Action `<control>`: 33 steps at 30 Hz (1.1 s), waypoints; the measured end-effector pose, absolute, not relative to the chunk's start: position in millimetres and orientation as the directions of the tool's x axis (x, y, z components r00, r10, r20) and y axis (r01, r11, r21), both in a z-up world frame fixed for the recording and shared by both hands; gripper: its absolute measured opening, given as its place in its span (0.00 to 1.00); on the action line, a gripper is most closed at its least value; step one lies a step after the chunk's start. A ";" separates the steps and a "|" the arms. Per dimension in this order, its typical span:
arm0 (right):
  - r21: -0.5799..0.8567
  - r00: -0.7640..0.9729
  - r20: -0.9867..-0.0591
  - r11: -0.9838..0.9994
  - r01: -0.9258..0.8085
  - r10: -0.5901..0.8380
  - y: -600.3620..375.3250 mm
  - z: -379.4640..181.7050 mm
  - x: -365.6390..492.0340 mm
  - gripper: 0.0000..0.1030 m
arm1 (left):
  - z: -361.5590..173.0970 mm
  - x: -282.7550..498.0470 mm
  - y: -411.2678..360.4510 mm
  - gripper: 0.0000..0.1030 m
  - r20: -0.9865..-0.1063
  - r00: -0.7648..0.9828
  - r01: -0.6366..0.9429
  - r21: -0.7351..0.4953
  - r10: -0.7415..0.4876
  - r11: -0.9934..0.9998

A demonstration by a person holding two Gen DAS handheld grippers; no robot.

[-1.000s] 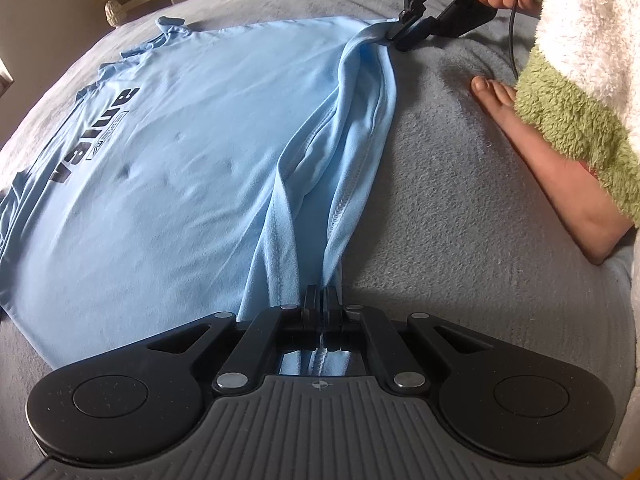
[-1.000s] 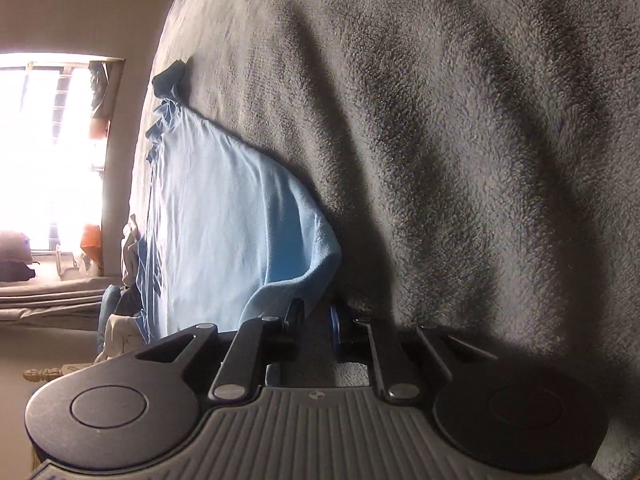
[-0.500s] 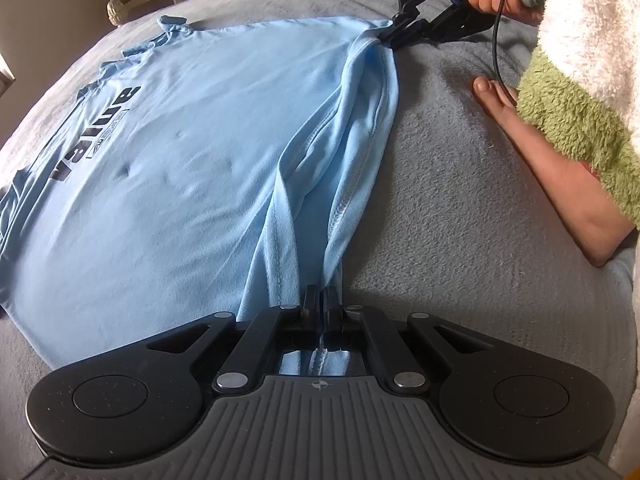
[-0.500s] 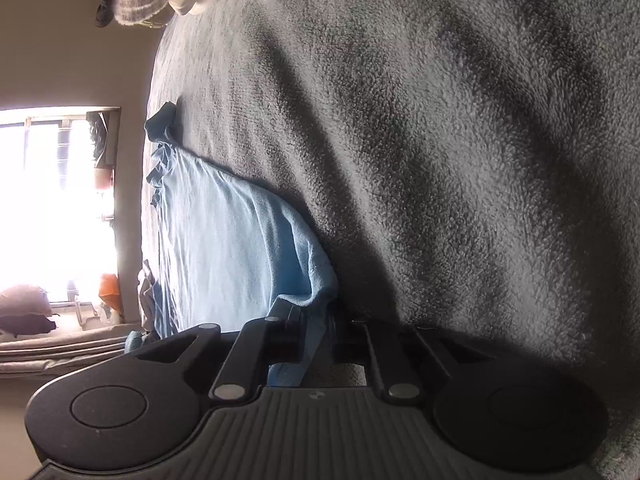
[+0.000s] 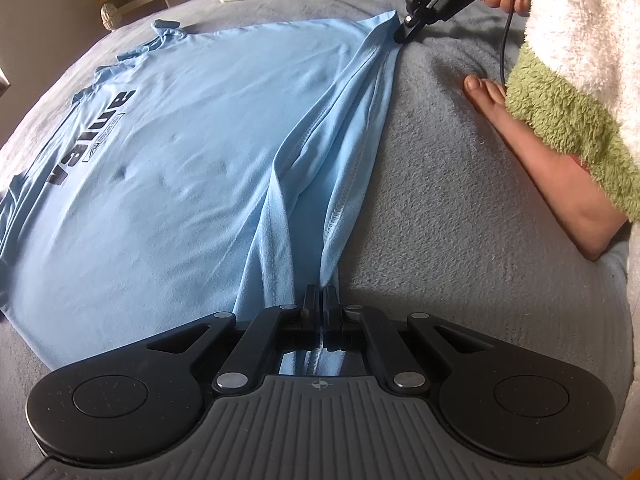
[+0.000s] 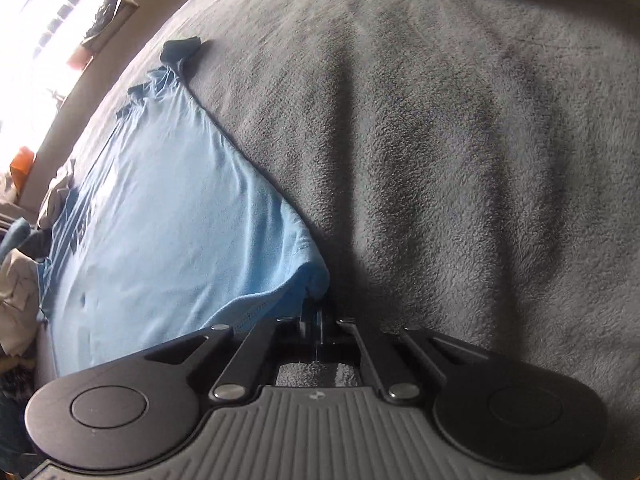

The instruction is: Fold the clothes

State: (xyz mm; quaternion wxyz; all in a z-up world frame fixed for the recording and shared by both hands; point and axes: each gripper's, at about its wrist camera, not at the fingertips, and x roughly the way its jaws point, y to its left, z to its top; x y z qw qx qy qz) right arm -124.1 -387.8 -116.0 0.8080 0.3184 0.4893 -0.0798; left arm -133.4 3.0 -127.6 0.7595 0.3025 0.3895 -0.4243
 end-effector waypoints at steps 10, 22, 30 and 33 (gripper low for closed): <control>0.230 0.423 -0.899 0.946 0.227 0.117 -368.4 -82.4 -135.5 0.01 | -125.9 -138.9 29.8 0.01 -0.898 0.136 0.857 -0.104 -0.418 0.504; 0.192 0.439 -0.767 0.821 -0.538 0.468 -218.8 -38.3 -106.6 0.15 | -92.7 -123.0 72.6 0.15 -0.872 0.228 0.801 -0.086 -0.433 0.593; -0.115 0.388 -0.813 0.533 -0.838 0.435 -133.6 -63.6 -108.5 0.15 | -115.4 -132.8 55.7 0.15 -0.870 0.308 0.859 0.079 -0.386 0.507; -0.193 0.384 -0.826 0.434 -0.880 0.412 -119.7 -73.1 -110.7 0.17 | -119.1 -133.7 55.8 0.15 -0.870 0.315 0.871 0.106 -0.379 0.480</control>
